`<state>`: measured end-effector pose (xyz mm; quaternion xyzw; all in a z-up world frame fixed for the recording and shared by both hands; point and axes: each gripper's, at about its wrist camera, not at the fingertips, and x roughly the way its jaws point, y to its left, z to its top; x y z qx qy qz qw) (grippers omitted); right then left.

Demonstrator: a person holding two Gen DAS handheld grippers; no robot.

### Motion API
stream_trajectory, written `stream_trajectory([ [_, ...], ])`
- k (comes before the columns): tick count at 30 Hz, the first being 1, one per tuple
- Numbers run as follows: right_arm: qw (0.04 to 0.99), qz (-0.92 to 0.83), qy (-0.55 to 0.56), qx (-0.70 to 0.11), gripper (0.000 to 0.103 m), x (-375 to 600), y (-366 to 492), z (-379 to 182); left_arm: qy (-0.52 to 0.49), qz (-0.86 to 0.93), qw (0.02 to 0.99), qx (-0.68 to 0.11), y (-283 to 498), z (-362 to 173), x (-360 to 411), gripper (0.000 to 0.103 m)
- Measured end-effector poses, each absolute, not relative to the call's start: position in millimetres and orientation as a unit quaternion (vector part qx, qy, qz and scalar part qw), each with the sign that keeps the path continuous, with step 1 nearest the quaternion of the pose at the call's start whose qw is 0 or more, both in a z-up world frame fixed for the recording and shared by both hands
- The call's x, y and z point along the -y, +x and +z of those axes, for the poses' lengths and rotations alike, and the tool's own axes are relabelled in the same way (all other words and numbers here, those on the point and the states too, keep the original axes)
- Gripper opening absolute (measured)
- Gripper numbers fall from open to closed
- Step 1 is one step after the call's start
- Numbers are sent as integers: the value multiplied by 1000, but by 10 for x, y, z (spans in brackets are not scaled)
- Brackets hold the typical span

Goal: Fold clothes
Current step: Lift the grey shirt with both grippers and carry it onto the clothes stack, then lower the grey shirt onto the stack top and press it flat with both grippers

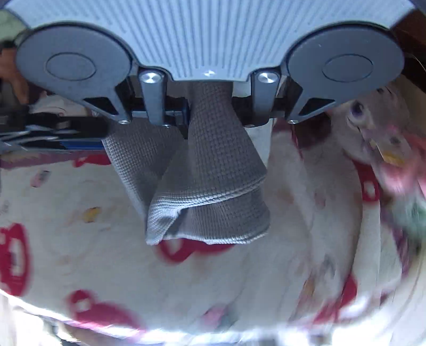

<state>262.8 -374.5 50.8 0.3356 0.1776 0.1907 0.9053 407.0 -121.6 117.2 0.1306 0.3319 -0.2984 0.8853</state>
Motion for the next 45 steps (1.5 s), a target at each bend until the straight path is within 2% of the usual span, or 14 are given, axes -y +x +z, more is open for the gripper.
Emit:
stream_trajectory([
  [2, 901, 180, 343, -194, 61, 3844, 2691, 222, 97, -292, 888, -342, 4287, 951, 1160, 33],
  [8, 899, 221, 328, -190, 71, 4047, 2446, 22, -6, -306, 893, -330, 4569, 696, 896, 37],
  [10, 881, 241, 357, -196, 90, 4104, 2469, -6, -12, -308, 896, -321, 4522, 683, 837, 37],
  [11, 871, 247, 374, -199, 91, 4112, 2502, -19, -12, -306, 899, -312, 4463, 709, 801, 37],
  [16, 838, 274, 415, -225, 91, 4001, 2638, -97, -43, -295, 919, -258, 3910, 783, 537, 41],
  [21, 856, 256, 370, -253, 91, 3737, 2664, -117, -96, -300, 920, -234, 3290, 771, 143, 47],
  [24, 859, 229, 375, -263, 91, 3648, 2703, -119, -136, -327, 898, -260, 3018, 588, 52, 50],
  [27, 854, 205, 388, -278, 85, 3601, 2700, -64, -190, -341, 869, -303, 2944, 323, 103, 60],
  [33, 871, 184, 340, -304, 77, 3503, 2650, 91, -188, -316, 869, -331, 2875, 98, 210, 61],
  [36, 877, 190, 326, -298, 60, 3478, 2587, 168, -206, -314, 870, -321, 2828, 54, 168, 61],
  [38, 886, 182, 307, -296, 54, 3439, 2542, 244, -235, -303, 862, -330, 2852, -12, 122, 71],
  [41, 885, 181, 313, -294, 35, 3437, 2486, 303, -294, -298, 840, -345, 2874, -132, 52, 76],
  [43, 881, 194, 316, -295, 31, 3470, 2495, 318, -328, -319, 816, -354, 2888, -177, 25, 72],
  [45, 877, 207, 318, -296, 31, 3503, 2504, 333, -325, -321, 819, -347, 2878, -124, 21, 49],
])
